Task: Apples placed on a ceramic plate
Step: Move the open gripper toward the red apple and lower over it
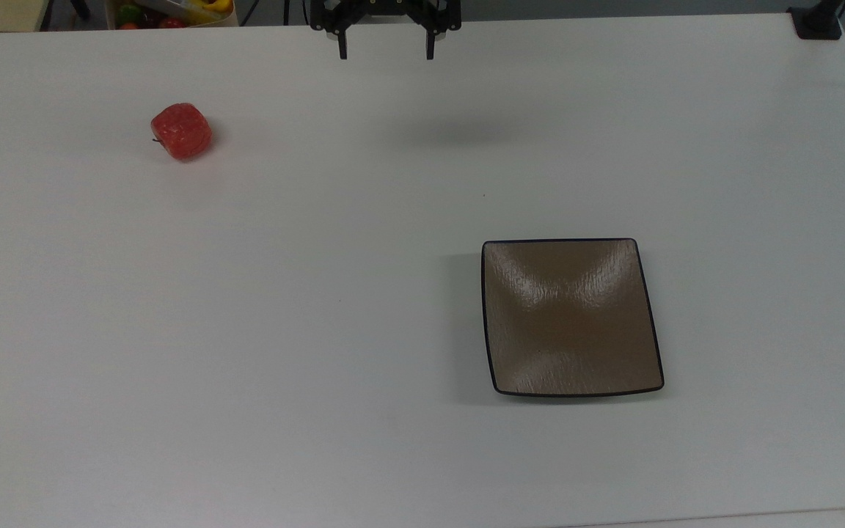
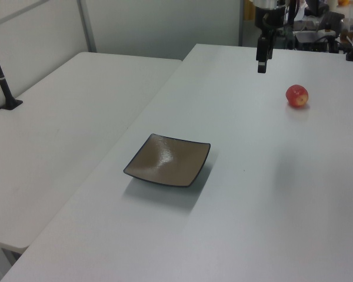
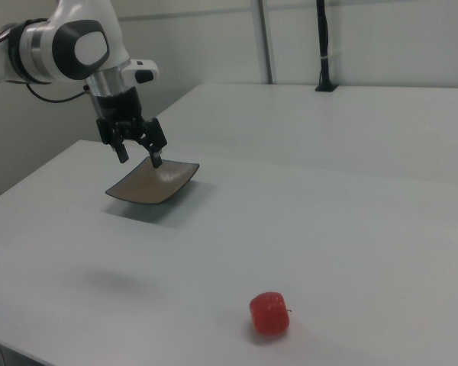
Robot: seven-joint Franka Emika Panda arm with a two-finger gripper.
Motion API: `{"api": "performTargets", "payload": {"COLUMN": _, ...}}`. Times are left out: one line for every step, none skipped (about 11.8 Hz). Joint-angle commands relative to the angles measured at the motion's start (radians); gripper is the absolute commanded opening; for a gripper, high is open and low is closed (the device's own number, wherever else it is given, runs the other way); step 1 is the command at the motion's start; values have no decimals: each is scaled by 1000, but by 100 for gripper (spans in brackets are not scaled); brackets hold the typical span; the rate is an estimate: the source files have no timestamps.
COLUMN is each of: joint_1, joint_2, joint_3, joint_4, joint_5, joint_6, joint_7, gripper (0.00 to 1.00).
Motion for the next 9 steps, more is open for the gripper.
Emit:
{"api": "performTargets", "payload": {"joint_1": 4, "joint_2": -22, "joint_3": 3, "joint_4": -17, "joint_5": -16, "joint_6": -18, "joint_7": 49, "gripper": 100}}
{"api": "performTargets", "payload": {"joint_1": 4, "joint_2": -22, "joint_3": 3, "joint_4": -17, "joint_5": -16, "joint_6": -18, "joint_7": 49, "gripper": 100}}
{"api": "performTargets", "payload": {"joint_1": 1, "joint_2": -22, "joint_3": 3, "joint_4": -17, "joint_5": -16, "joint_6": -19, "joint_7": 51, "gripper": 100}}
{"api": "performTargets", "payload": {"joint_1": 1, "joint_2": -24, "joint_3": 3, "joint_4": -22, "joint_5": -14, "joint_6": -23, "joint_7": 51, "gripper": 100}}
{"api": "performTargets", "payload": {"joint_1": -4, "joint_2": -42, "joint_3": 3, "joint_4": -42, "joint_5": -11, "joint_6": -12, "joint_7": 54, "gripper": 100}}
{"api": "performTargets", "payload": {"joint_1": -7, "joint_2": -54, "joint_3": 3, "joint_4": -57, "joint_5": -10, "joint_6": -12, "joint_7": 54, "gripper": 100}}
{"api": "performTargets", "payload": {"joint_1": -19, "joint_2": -68, "joint_3": 3, "joint_4": -91, "joint_5": -10, "joint_6": 6, "joint_7": 78, "gripper": 100}}
{"api": "performTargets", "payload": {"joint_1": -45, "joint_2": -89, "joint_3": 3, "joint_4": -130, "joint_5": -10, "joint_6": 70, "joint_7": 157, "gripper": 100}}
{"api": "performTargets", "payload": {"joint_1": -64, "joint_2": -114, "joint_3": -3, "joint_4": -182, "joint_5": -14, "joint_6": 142, "joint_7": 254, "gripper": 100}}
